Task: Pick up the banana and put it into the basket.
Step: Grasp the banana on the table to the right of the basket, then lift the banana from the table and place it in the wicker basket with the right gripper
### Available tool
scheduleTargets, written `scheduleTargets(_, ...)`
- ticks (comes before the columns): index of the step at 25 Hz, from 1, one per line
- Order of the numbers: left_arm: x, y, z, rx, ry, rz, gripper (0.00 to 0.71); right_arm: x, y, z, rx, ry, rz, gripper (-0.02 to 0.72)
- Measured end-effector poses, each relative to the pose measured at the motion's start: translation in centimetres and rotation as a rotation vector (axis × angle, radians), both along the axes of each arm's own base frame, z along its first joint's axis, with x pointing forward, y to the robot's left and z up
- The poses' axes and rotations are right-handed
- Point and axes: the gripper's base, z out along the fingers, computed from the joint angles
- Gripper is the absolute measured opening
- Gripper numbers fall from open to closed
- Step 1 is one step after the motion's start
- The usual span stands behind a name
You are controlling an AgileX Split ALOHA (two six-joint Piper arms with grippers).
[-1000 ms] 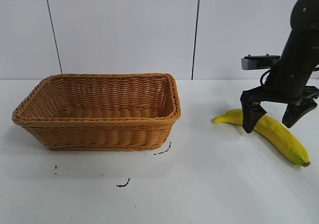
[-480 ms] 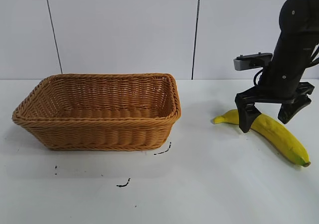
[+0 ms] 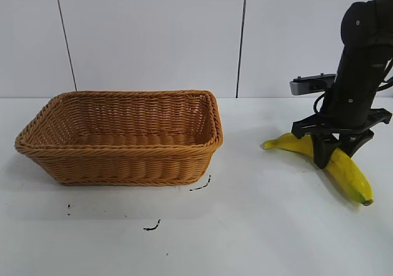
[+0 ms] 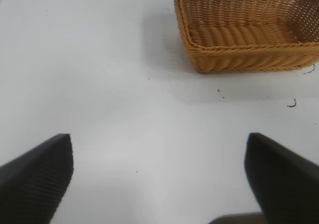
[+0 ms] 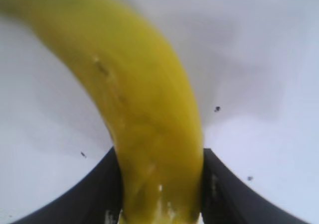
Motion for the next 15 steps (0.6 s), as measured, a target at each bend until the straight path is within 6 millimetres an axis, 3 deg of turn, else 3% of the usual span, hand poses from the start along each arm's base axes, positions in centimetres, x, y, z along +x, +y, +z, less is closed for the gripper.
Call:
scheduleTargets(4,0.0,0.0,0.0,0.000,0.000,0.000,0.693,0.2,0.0,5.1,0.000,-0.032,-0.009,0.291)
scheduleTargets(7,0.0,0.0,0.0,0.000,0.000,0.000,0.693,0.4,0.0,7.6,0.005,-0.051,-0.014,0.291)
scheduleTargets(15,0.0,0.0,0.0,0.000,0.000,0.000,0.693,1.0,1.4,10.7,0.069,-0.122,-0.004,0.291)
